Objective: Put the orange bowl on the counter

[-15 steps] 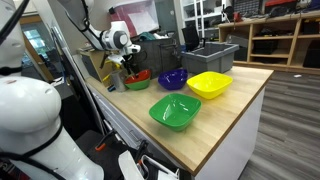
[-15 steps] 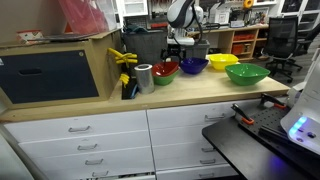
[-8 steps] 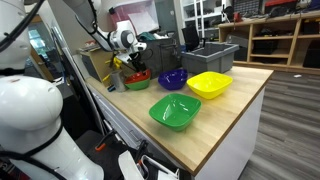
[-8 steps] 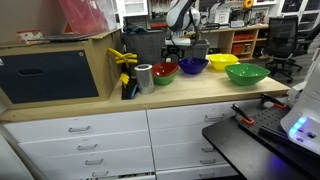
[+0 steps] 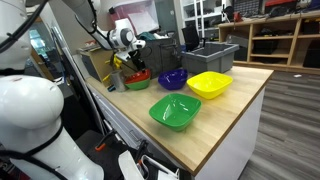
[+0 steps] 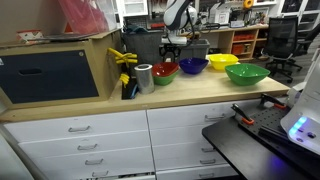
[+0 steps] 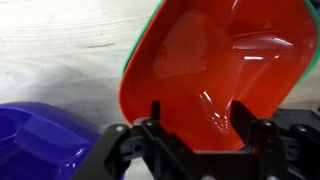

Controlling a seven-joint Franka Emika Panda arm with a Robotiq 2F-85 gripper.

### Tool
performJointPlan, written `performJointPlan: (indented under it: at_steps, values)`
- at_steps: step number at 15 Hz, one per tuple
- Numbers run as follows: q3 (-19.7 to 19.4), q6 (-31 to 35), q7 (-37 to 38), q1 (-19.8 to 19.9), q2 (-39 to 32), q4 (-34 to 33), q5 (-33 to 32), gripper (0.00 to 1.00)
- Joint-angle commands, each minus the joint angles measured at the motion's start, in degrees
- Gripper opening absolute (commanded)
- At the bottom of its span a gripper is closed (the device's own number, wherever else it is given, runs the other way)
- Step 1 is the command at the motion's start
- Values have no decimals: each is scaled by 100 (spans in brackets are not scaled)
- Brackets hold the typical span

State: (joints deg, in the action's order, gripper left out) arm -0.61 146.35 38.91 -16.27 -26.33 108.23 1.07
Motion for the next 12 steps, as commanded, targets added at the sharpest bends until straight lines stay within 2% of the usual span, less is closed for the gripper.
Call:
performJointPlan:
  at_steps: [1, 7, 12]
  values:
    - [-159, -151, 370, -195, 138, -140, -317, 100]
    - [-444, -396, 1045, -268, 358, 32, -1064, 100]
    - [-465, -545, 1469, -202, 391, 356, -1291, 100]
